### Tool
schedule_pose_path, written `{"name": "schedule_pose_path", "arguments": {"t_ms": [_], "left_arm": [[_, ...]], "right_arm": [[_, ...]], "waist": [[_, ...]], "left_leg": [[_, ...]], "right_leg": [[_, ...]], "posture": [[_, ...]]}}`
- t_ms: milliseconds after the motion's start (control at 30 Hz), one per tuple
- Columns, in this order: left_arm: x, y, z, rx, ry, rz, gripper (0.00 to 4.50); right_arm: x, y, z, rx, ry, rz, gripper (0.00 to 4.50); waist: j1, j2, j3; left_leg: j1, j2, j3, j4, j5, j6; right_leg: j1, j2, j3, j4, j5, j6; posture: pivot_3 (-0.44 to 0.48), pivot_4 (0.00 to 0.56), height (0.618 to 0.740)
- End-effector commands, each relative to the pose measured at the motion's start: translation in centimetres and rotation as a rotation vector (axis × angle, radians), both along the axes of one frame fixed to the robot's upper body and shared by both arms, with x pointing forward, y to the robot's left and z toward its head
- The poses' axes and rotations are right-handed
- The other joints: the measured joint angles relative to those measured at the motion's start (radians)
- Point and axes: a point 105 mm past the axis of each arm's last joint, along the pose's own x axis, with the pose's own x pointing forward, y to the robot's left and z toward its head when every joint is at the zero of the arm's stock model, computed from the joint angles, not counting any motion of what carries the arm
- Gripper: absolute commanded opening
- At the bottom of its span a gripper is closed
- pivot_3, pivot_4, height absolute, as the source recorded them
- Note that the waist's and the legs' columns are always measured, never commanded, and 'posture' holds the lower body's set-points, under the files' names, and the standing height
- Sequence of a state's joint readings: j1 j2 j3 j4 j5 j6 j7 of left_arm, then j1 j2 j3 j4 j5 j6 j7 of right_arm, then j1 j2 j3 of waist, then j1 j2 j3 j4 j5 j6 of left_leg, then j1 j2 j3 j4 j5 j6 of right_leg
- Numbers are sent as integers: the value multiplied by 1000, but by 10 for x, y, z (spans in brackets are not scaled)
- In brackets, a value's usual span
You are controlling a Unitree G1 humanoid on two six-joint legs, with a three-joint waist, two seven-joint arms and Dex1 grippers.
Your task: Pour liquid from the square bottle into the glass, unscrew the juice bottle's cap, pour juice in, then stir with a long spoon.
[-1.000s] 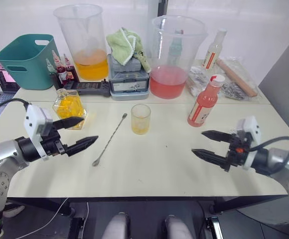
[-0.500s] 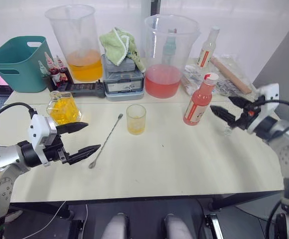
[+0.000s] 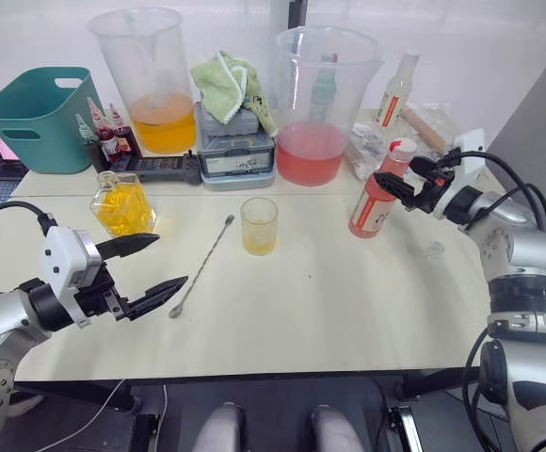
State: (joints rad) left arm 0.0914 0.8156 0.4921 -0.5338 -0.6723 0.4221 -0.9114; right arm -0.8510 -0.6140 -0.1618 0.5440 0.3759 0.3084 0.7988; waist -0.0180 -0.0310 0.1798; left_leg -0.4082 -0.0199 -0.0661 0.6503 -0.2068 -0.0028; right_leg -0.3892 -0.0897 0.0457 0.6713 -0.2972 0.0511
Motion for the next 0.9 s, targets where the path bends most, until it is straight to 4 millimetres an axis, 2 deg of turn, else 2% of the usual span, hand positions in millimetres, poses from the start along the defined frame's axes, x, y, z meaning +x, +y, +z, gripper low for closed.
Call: {"name": "schedule_pose_path", "arguments": {"t_ms": [33,233,267,400,500,533,800,900], "left_arm": [[-3,0,11,-1,-51,12,4452],[-1,0,8,4,-53,16,4452],[-1,-1,8,3,-53,15,4500],[1,-1,9,3,-56,13,4500],[4,-2,9,3,-59,9,4500],[5,-3,9,3,-59,3,4500],[10,-6,7,7,-53,-34,4500],[12,-6,6,8,-49,-51,4500]], "right_arm": [[2,3,18,-7,-73,17,4500],[6,5,19,-6,-80,21,4500],[6,4,18,-10,-81,17,3955],[8,3,18,-14,-89,5,2581],[5,3,20,-9,-97,13,1617],[4,3,21,-5,-102,18,1444],[-10,10,37,23,-140,72,1424],[-25,20,44,35,-155,153,1424]], "waist": [[0,0,0],[-3,0,0],[-3,0,0],[-3,0,0],[-3,0,0],[-2,0,0],[-3,2,1],[-3,2,1]], "left_leg": [[0,0,0,0,0,0],[2,0,2,-2,0,0],[2,0,2,-2,0,0],[2,0,2,-3,0,0],[2,1,3,-3,0,0],[2,1,3,-3,0,0],[1,1,4,-6,0,0],[-1,1,4,-7,0,0]], "right_leg": [[0,0,0,0,0,0],[0,0,0,0,0,0],[0,0,0,0,0,0],[0,0,0,-1,0,0],[0,0,0,-1,0,0],[0,0,0,-1,0,0],[-2,0,1,-2,0,0],[-6,-1,1,-1,0,-1]], "posture": [[0,150,740],[0,150,740],[0,150,740],[0,150,740],[0,150,740],[0,150,740],[0,150,740],[0,150,740]]}}
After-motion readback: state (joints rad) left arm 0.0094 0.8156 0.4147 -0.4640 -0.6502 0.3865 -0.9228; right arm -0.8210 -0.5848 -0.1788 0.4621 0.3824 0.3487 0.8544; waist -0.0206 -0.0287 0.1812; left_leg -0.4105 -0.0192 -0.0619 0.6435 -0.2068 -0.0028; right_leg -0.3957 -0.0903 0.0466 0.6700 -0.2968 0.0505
